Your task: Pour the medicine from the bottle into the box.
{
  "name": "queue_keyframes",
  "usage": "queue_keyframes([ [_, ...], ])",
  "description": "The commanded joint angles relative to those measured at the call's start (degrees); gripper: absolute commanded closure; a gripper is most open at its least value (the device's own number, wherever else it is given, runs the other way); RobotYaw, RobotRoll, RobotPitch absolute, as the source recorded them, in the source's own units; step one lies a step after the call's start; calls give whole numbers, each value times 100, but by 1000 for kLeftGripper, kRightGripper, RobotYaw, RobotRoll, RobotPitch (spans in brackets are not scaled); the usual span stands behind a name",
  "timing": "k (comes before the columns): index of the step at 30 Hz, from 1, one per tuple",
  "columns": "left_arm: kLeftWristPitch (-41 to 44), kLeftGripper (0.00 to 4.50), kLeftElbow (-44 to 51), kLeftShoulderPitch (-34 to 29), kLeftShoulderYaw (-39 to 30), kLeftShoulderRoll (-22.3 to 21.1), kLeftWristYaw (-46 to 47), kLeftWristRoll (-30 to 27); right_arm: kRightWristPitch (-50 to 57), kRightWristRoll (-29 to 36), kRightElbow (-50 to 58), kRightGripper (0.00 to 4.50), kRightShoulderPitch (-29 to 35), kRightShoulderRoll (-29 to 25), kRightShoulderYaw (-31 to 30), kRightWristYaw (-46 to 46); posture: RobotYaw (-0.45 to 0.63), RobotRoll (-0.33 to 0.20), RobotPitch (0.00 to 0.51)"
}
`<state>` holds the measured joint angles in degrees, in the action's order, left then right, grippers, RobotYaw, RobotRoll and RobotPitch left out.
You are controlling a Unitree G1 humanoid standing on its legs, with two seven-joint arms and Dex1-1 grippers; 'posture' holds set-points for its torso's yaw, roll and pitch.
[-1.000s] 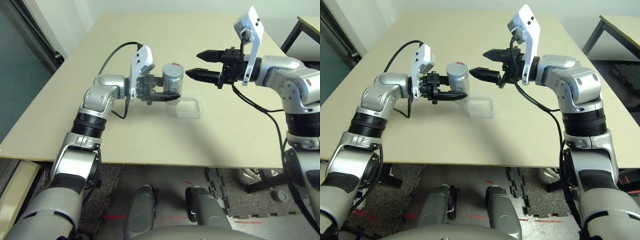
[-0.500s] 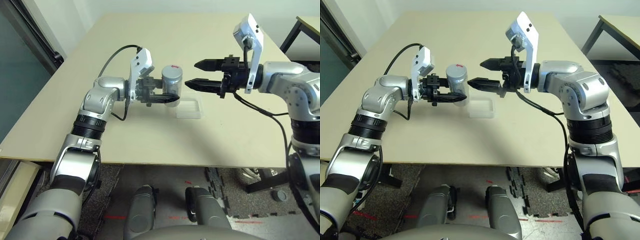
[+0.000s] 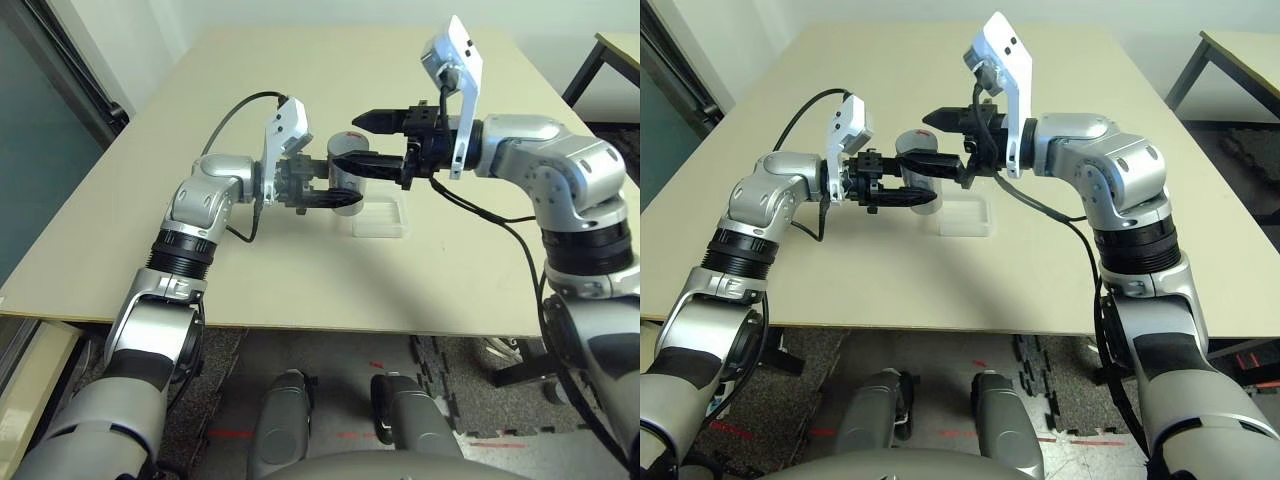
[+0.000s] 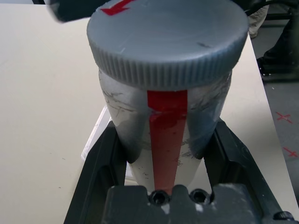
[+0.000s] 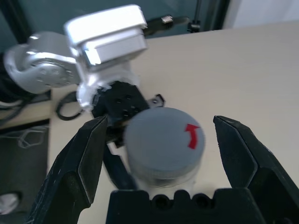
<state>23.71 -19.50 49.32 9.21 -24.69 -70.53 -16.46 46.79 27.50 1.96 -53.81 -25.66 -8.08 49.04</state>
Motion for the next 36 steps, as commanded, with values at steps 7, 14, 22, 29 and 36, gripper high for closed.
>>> queue_keyframes([
  [7, -8, 2036, 29, 64, 48, 78, -29, 11, -301, -373, -339, 0, -184, 215, -82, -60, 68, 0, 97],
  [14, -14, 2036, 13, 46, 42, 62, -43, 10, -257, -357, -306, 0, -130, 184, 5, -58, 65, 0, 96],
  [22, -53, 2036, -66, 50, 26, 16, -53, 37, -103, -224, -95, 0, 10, 43, 177, -80, 61, 0, 91],
  [29, -109, 2036, -148, 49, 8, -27, -53, 45, 98, -83, 148, 0, 138, -101, 332, -123, 57, 0, 87],
  [36, -131, 2036, -177, 43, 16, -45, -50, 37, 223, 8, 261, 0, 201, -276, 476, -171, 49, 0, 86],
])
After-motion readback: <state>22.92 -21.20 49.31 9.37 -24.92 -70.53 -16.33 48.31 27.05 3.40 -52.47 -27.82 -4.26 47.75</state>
